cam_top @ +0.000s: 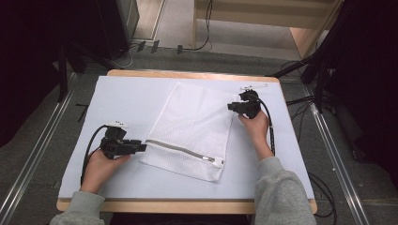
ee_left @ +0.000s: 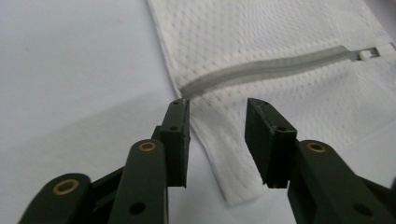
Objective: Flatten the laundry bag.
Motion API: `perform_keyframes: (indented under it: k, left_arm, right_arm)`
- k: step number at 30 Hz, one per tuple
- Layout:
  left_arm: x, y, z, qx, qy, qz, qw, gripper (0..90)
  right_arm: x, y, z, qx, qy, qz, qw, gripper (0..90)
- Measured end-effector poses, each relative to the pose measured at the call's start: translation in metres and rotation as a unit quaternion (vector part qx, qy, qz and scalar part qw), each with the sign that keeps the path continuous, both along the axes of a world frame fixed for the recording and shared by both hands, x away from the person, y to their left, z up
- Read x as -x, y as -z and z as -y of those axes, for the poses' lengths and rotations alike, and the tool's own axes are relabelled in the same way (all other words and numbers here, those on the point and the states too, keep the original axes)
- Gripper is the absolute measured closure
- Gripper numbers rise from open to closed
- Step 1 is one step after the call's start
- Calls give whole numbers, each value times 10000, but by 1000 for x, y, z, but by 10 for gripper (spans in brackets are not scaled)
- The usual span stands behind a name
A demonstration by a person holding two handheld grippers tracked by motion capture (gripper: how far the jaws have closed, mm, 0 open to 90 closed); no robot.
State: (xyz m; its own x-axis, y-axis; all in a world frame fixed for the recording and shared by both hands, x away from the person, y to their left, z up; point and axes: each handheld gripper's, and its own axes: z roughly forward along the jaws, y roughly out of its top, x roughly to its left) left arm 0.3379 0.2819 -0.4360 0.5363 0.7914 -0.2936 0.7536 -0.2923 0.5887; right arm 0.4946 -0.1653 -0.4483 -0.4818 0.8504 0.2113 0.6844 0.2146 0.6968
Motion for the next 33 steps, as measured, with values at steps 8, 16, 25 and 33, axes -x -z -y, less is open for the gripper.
perform_keyframes:
  k: [8,16,25,33]
  left_arm:
    - [-28,0,0,36,-65,66,10000,572]
    - [-57,5,11,-46,89,-2,9999,557]
    - [-79,11,26,-224,132,14,9997,543]
    - [-84,16,34,-310,80,77,9995,684]
  right_arm:
    - [31,-8,-2,-15,-230,93,9997,665]
    - [66,-5,-5,-50,-381,57,9992,631]
    - [97,7,-9,1,-460,-162,9988,611]
    - [109,21,-12,188,-499,-285,9982,605]
